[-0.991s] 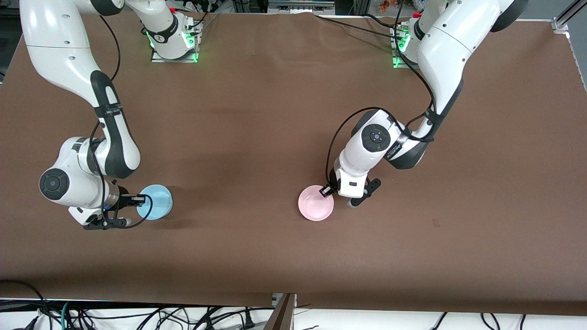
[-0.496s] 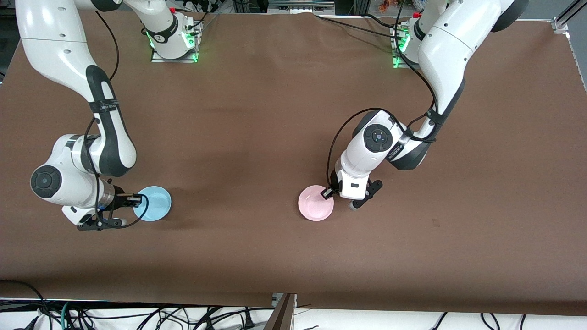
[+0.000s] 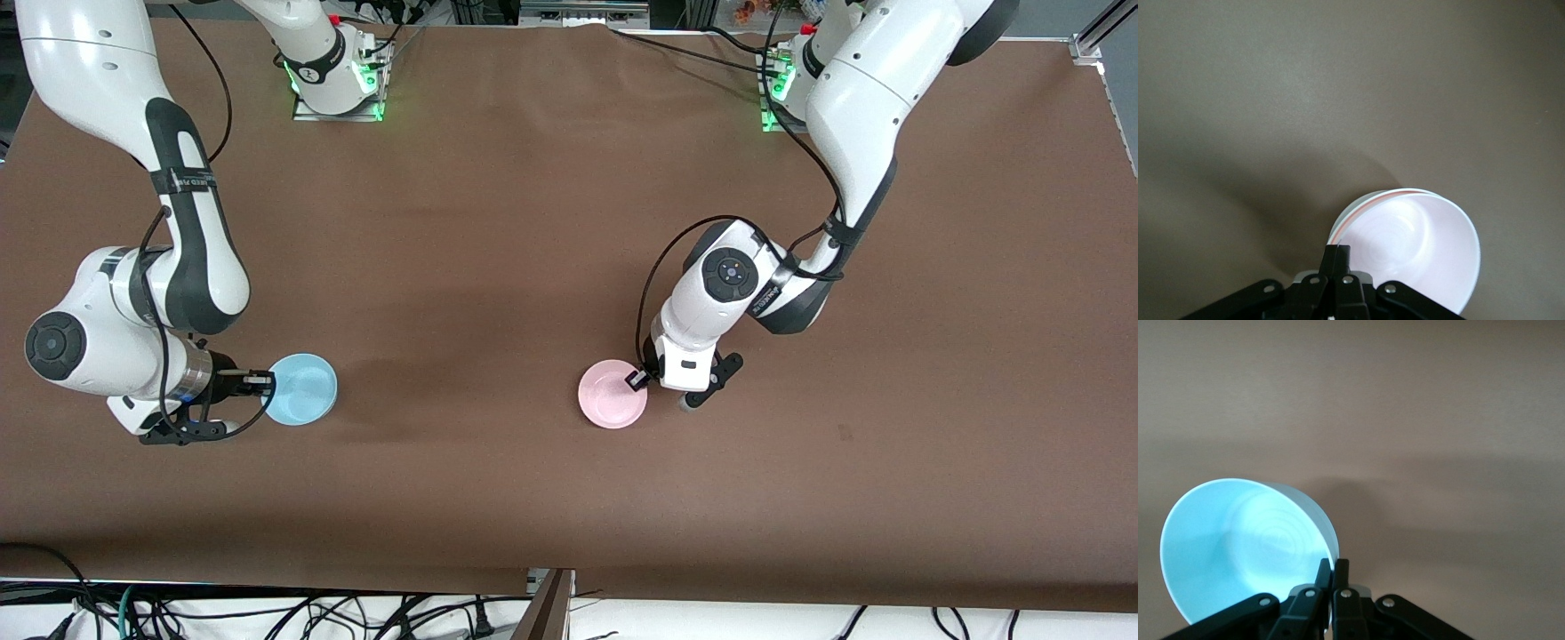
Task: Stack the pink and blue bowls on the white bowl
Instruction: 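Open the left gripper and withdraw while the right gripper carries the blue bowl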
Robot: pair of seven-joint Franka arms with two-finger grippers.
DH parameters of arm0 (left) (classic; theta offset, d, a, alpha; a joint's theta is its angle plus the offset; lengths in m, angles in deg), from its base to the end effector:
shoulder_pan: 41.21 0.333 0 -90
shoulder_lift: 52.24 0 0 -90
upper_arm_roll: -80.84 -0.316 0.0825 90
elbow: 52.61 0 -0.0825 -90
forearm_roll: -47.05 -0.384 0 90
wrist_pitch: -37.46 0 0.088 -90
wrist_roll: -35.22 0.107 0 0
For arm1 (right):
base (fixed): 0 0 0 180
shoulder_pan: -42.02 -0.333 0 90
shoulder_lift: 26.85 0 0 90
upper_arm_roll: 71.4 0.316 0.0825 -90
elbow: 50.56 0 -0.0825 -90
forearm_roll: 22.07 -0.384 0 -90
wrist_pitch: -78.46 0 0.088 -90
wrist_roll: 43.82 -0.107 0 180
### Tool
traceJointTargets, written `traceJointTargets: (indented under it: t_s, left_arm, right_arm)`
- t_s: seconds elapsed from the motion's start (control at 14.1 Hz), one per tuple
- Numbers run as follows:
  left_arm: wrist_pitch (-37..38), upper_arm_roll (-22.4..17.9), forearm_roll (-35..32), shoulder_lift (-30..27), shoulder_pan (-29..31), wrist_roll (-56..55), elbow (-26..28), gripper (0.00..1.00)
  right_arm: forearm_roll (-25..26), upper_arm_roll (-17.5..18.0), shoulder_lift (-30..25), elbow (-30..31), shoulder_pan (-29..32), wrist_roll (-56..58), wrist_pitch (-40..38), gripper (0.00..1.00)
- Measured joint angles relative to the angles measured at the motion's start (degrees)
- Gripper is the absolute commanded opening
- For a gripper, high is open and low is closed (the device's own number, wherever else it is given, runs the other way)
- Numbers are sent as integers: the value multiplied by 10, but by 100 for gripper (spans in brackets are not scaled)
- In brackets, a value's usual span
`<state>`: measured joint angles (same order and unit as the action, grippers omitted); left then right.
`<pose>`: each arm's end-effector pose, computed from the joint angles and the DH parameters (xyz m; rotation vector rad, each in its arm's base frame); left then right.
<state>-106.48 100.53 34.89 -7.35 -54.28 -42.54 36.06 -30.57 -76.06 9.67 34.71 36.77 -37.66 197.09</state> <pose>0.6326 -0.3569 0.2296 2.7002 1.0609 0.0907 0.7061 0.0244 0.2953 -3.0575 -0.0885 0.0740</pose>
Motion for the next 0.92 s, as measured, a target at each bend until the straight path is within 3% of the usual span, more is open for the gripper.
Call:
traceJointTargets:
  t_s: [0.35, 0.64, 0.92]
  left_arm:
    - [-7, -8, 0, 4, -10, -9, -6, 1]
    - [-4, -11, 0, 3, -7, -14, -42, 1]
    - [70, -14, 0, -2, 1, -15, -85, 0]
  right_arm:
    - [-1, 3, -14, -1, -22, -45, -18, 0]
    - [-1, 4, -21, -2, -33, -73, -28, 0]
    - [-2, 5, -25, -2, -57, -138, -31, 0]
